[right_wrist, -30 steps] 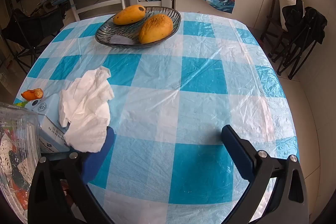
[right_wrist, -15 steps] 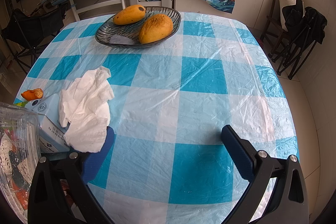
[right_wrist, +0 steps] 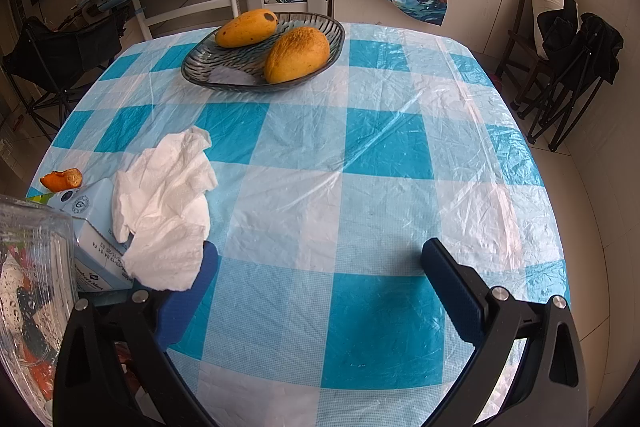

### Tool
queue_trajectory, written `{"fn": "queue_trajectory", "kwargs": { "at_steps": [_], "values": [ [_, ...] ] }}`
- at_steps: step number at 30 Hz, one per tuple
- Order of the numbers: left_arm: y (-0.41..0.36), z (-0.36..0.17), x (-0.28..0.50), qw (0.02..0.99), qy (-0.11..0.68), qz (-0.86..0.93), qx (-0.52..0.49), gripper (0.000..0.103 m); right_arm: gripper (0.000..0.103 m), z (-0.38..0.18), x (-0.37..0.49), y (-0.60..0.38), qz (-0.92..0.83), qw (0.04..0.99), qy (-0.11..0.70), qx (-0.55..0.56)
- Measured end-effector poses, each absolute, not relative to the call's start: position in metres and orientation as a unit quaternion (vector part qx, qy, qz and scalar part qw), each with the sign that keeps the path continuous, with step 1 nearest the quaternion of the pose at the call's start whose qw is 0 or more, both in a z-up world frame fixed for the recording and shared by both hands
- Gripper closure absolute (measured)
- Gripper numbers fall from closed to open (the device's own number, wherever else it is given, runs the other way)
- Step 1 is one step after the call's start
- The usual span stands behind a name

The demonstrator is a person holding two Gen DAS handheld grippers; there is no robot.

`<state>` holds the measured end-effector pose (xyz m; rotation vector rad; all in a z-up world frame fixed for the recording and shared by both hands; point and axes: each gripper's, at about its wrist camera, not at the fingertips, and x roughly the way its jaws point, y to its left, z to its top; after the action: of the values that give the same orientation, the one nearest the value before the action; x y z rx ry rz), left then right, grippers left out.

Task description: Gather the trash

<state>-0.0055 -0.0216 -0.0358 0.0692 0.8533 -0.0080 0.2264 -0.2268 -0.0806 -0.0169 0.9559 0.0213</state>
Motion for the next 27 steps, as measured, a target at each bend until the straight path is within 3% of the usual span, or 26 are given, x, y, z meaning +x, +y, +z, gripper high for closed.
{"fn": "queue_trajectory", "kwargs": {
  "at_steps": [14,27],
  "values": [
    [-0.008,-0.031,0.000,0.910,0.415,-0.010,-0.005,0.007,0.005,-0.081,0.227,-0.227,0.010,0.888,0.460,-0.008],
    [-0.030,-0.033,-0.009,0.911,0.410,-0.024,0.042,0.007,0.005,-0.081,0.227,-0.227,0.010,0.888,0.460,-0.008]
  ]
}}
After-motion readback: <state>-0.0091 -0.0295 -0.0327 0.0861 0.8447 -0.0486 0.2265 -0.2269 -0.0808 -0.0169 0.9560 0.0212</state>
